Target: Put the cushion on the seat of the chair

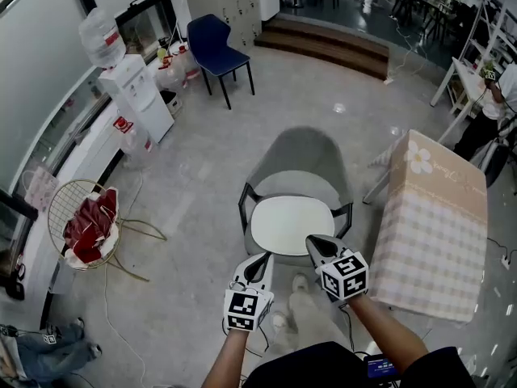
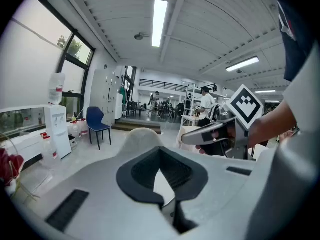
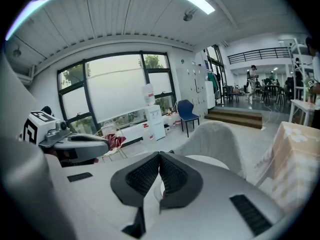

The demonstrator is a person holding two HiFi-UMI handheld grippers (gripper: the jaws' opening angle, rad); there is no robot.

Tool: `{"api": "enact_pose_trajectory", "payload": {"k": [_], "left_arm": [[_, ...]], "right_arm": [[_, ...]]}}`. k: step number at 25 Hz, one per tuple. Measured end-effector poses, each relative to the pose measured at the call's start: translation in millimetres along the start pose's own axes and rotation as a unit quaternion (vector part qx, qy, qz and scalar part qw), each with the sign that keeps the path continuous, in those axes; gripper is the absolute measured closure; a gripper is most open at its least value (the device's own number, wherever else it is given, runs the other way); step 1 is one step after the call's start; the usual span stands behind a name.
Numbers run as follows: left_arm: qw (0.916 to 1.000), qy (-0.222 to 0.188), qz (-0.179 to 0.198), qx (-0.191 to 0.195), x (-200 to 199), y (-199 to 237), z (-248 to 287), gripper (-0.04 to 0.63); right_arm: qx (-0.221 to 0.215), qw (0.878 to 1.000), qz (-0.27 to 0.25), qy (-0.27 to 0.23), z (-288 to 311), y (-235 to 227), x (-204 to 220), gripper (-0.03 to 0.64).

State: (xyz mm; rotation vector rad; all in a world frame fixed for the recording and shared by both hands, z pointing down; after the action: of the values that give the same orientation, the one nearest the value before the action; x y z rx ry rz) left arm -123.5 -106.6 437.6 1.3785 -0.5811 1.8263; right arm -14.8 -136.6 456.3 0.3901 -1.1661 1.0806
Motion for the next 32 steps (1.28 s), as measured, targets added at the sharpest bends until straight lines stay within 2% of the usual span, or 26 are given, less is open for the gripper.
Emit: {"api": "enact_pose_trajectory", "payload": {"k": [8, 13, 19, 32], "left_arm": [[0.9996, -0.028, 0.011, 0.001, -26, -10, -31, 0.591], [0.9989, -0.043, 0.021, 0.007, -42, -16, -36, 0.591], [0.9961, -0.080, 0.037, -0.006, -75, -21, -35, 0.591], [0.9926, -0.111, 0.050, -0.009, -102, -93, -52, 0.591]], "right_arm": [[0.006, 0.999, -0.004, -0.043, -30, 24, -26, 0.598], [0.005, 0.998, -0.008, -0.062, -42, 30, -39, 0.598], [0.003, 0.996, -0.015, -0.087, -57, 27, -58, 0.598], [0.000, 0.992, -0.027, -0.123, -130, 19, -68, 0.598]]}}
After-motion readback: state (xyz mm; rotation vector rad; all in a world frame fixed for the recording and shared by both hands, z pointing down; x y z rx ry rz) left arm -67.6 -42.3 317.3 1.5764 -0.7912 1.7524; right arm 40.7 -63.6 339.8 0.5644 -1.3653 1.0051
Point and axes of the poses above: the fingertips, and each gripper's own axes: z forward along the fingers, y to its left, x out of its underside, the point moved 1 cm from there along -z, backward along the fingers, and after that the axes turned 4 degrees about -y, right-handed, at the moved point
